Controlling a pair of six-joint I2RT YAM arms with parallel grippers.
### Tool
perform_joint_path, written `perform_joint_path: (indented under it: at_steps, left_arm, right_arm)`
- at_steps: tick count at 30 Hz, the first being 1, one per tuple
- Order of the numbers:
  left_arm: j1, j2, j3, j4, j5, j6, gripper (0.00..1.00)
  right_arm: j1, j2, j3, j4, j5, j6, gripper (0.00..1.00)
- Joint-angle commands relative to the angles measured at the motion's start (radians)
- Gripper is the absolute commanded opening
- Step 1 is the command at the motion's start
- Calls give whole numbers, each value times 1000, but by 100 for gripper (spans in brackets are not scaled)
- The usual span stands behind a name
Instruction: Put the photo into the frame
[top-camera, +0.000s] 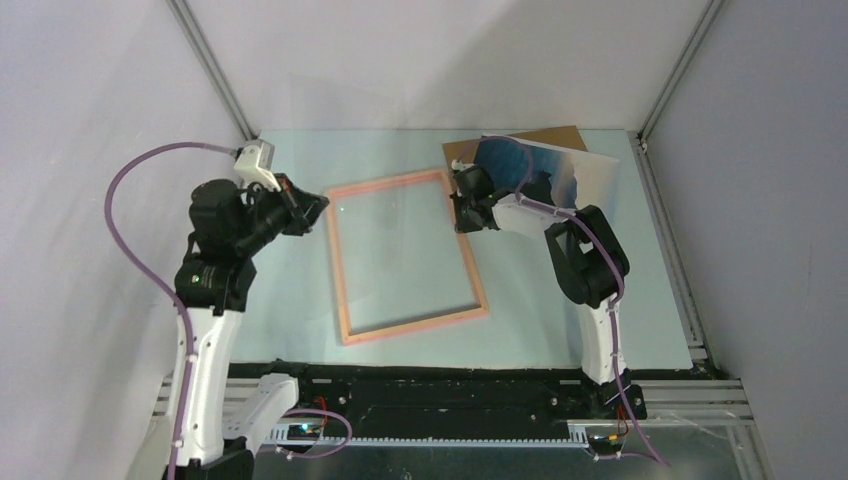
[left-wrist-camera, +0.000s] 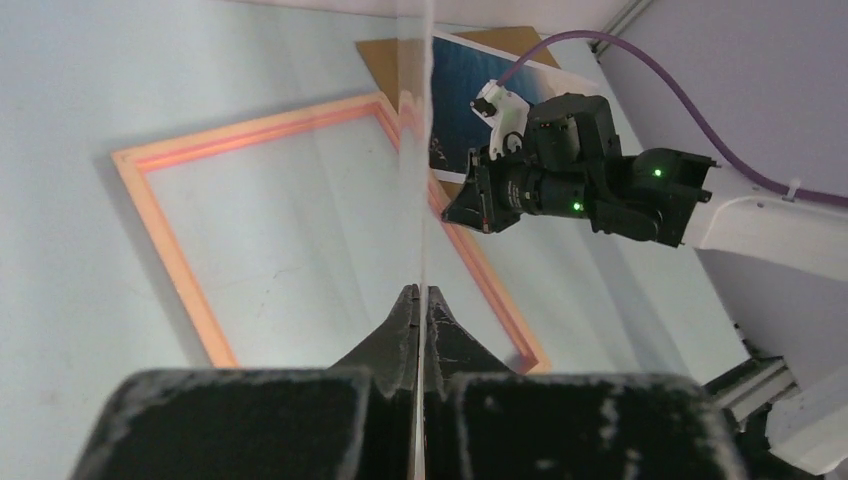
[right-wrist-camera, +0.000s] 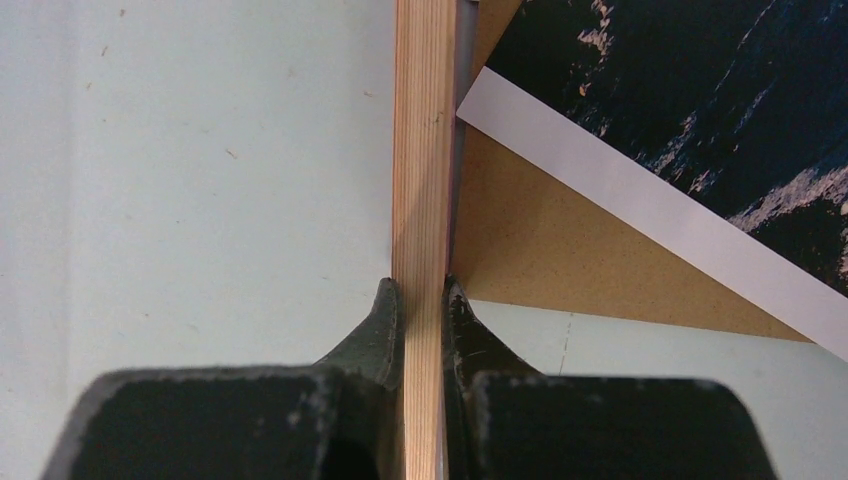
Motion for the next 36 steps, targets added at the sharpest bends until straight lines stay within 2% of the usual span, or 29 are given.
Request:
perform_joint_path:
  at_steps: [1,7,11,13,14,15,16,18,20,22,28,36]
  left_arm:
    - [7,46,-22,162,82,-160,0]
    - [7,117,-83,318,163,-293,0]
    - [7,163,-114,408,207,-383,0]
    - [6,177,-131,460,223,-424,0]
    - [6,178,-139,480,227,-438,0]
    - [6,181,-158,522,229,-466,0]
    - [6,186,-165,539,231,-490,0]
    - [7,197,-177,574,235,-512,0]
    - [7,212,-186,591,239,-529,0]
    - [7,222,-206,624,247,-552,0]
    - [5,251,-255,707,263,-613,0]
    - [3,309,-309,769,269,-722,0]
  right_arm:
    - [-20,-38,-28,-4,81,19,0]
    - [-32,-74,-61,13,88,29,0]
    - [-50,-101,-75,20,38,32,2]
    - [-65,-115,-76,21,-1,37,11]
    - [-68,-120,-77,21,-22,37,22]
    - [-78,-132,-79,23,-34,33,28]
    - [-81,-144,-81,26,-54,31,42]
    - [-93,-162,-86,29,-75,23,57]
    - [-104,-180,-94,31,-97,20,65]
    - [-118,-198,-104,37,-118,20,70]
    - [-170,-259,-119,39,-170,4,74]
    - [-273,-339,-147,43,-269,-44,72]
